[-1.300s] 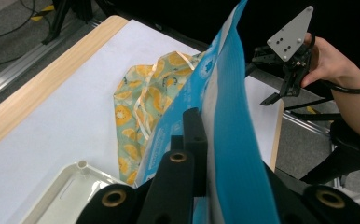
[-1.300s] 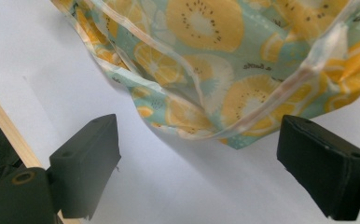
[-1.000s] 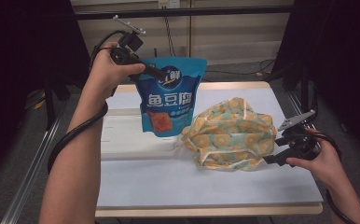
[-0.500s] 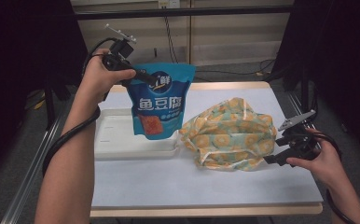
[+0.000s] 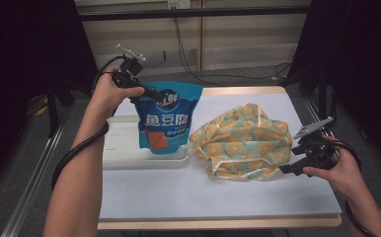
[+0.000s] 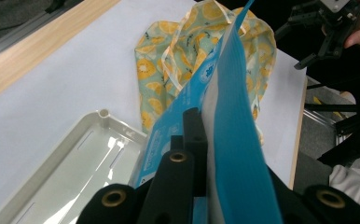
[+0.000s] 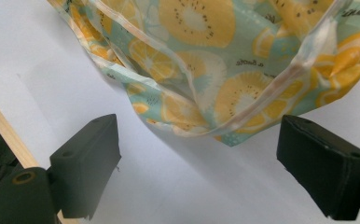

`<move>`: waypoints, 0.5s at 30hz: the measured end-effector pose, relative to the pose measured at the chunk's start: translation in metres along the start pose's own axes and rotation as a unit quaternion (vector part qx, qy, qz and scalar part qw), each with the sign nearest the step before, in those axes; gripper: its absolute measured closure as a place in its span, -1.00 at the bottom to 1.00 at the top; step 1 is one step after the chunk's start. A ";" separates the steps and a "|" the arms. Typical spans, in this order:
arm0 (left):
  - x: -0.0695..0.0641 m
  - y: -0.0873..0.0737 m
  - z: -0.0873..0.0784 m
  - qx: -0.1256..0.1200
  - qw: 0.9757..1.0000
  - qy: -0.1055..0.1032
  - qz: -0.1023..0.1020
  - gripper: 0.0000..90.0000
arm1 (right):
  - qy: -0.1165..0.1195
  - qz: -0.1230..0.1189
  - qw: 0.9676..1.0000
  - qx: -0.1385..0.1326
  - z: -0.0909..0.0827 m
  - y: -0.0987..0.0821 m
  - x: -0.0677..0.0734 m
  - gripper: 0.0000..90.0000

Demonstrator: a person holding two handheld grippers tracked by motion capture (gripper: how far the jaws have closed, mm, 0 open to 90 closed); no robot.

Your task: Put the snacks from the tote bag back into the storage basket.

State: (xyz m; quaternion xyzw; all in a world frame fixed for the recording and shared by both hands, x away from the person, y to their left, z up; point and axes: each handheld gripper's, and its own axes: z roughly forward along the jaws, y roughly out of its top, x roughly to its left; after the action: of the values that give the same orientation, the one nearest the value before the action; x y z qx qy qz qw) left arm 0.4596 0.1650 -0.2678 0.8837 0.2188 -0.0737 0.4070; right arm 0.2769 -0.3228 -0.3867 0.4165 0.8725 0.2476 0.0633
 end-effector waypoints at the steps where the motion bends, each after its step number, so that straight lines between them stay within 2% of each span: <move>1: 0.001 -0.002 0.002 0.000 1.000 0.002 0.000 1.00 | 0.000 -0.001 1.000 0.002 0.000 0.000 0.000 -0.72; 5: 0.004 -0.012 0.008 0.006 1.000 0.005 -0.002 1.00 | -0.003 0.000 1.000 0.003 0.000 0.000 0.000 -0.72; 6: 0.006 -0.015 0.007 -0.003 1.000 0.000 -0.003 1.00 | -0.003 -0.002 1.000 0.003 0.000 0.000 0.000 -0.72; 9: 0.005 -0.022 0.004 -0.009 1.000 0.003 -0.011 1.00 | -0.005 -0.001 1.000 0.003 -0.001 0.000 0.000 -0.72; 11: 0.007 -0.027 0.000 -0.008 1.000 0.009 -0.026 0.98 | -0.007 -0.006 1.000 0.002 -0.001 0.001 0.001 -0.72; 13: 0.006 -0.032 -0.003 0.003 1.000 0.017 -0.025 0.93 | -0.005 0.001 1.000 0.006 -0.002 0.002 0.003 -0.72; 15: 0.005 -0.037 -0.005 0.009 0.999 0.030 -0.031 0.84 | -0.008 -0.008 1.000 0.002 -0.002 0.003 0.002 -0.71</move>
State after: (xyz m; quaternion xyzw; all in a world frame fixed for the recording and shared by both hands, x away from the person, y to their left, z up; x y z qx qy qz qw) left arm 0.4470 0.1915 -0.2910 0.8818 0.2576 -0.0617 0.3901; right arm 0.2767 -0.3207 -0.3833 0.4120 0.8757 0.2417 0.0710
